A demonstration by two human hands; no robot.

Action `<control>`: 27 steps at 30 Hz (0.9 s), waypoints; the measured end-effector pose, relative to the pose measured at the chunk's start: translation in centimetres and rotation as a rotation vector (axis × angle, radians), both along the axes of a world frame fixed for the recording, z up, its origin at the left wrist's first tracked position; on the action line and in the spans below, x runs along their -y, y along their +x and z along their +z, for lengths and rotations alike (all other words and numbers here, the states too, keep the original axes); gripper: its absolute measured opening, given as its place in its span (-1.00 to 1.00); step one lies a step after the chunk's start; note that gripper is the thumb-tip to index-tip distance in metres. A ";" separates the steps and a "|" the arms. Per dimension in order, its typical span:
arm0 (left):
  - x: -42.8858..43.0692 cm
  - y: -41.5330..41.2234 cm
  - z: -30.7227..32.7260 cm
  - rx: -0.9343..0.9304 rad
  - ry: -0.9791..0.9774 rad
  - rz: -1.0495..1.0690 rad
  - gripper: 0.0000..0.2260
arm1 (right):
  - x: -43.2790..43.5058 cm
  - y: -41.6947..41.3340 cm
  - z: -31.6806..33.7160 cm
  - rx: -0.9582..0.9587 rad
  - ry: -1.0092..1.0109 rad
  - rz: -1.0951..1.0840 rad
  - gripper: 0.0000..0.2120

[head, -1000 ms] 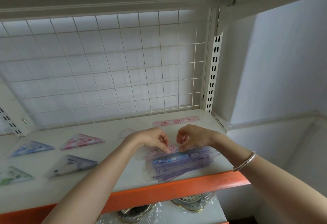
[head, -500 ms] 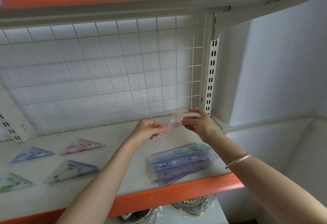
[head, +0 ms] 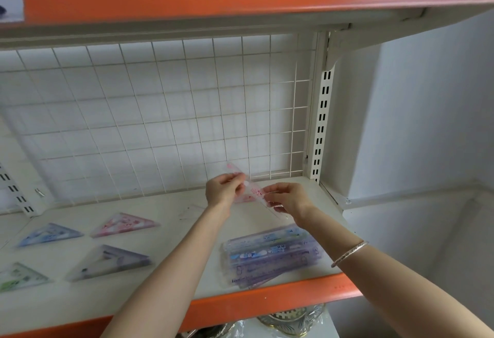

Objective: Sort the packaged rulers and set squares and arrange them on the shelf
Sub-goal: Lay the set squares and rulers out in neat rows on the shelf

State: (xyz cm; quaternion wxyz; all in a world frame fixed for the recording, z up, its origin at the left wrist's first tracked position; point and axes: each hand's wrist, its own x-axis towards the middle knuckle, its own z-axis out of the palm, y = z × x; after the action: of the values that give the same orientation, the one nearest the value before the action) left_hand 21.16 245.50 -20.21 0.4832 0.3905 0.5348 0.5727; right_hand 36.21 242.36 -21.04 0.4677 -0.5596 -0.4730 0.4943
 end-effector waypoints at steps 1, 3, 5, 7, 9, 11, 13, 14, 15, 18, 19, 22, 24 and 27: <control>-0.1 -0.1 0.0 -0.003 0.001 0.016 -0.89 | -0.1 0.1 -0.1 0.082 0.050 -0.001 -0.88; 0.1 0.1 0.1 0.005 -0.004 0.036 -0.88 | -0.2 0.0 -0.2 0.321 0.206 -0.018 -0.86; 0.2 0.3 0.0 0.048 -0.015 0.048 -0.89 | -0.2 -0.1 0.1 0.530 0.340 -0.017 -0.77; 0.3 0.5 -0.1 0.064 -0.029 0.048 -0.89 | -0.5 -0.1 0.6 0.675 0.427 0.020 -0.73; 0.1 0.2 -0.2 0.057 -0.027 0.027 -0.88 | -1.0 0.1 1.1 0.794 0.466 0.059 -0.72; -0.2 -0.3 -0.5 -0.016 -0.016 -0.003 -0.91 | -2.0 0.6 1.6 0.865 0.445 0.084 -0.71; -0.5 -1.2 -0.9 -0.191 -0.006 -0.014 -0.84 | -3.1 1.3 1.9 0.940 0.391 0.111 -0.70; -0.6 -1.8 -1.2 -0.303 -0.007 -0.020 -0.74 | -3.6 1.6 2.0 0.980 0.357 0.126 -0.70; -0.4 -2.4 -1.3 -0.425 0.004 -0.025 -0.70 | -4.1 1.9 2.1 1.019 0.325 0.143 -0.69; 0.0 -3.9 -1.7 -0.732 0.097 -0.066 -0.80 | -5.3 2.0 1.9 1.110 0.259 0.209 -0.68; 0.2 -4.3 -1.9 -0.813 0.123 -0.093 -0.84 | -5.6 1.9 1.8 1.125 0.244 0.230 -0.68; 0.7 -5.1 -2.1 -1.076 0.188 -0.172 -0.89 | -6.5 1.5 1.2 1.113 0.198 0.271 -0.71; 1.0 -5.3 -2.2 -1.225 0.251 -0.212 -0.89 | -7.1 1.5 0.8 1.091 0.175 0.286 -0.74; 1.4 -5.0 -2.6 -1.389 0.313 -0.290 -0.86 | -7.7 1.6 0.2 1.095 0.160 0.319 -0.78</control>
State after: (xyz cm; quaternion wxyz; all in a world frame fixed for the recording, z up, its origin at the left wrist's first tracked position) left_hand 16.17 244.12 -22.79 0.0418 0.7957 0.5728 0.1925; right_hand 37.84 250.05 -20.83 0.1153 -0.6185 -0.7607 0.1596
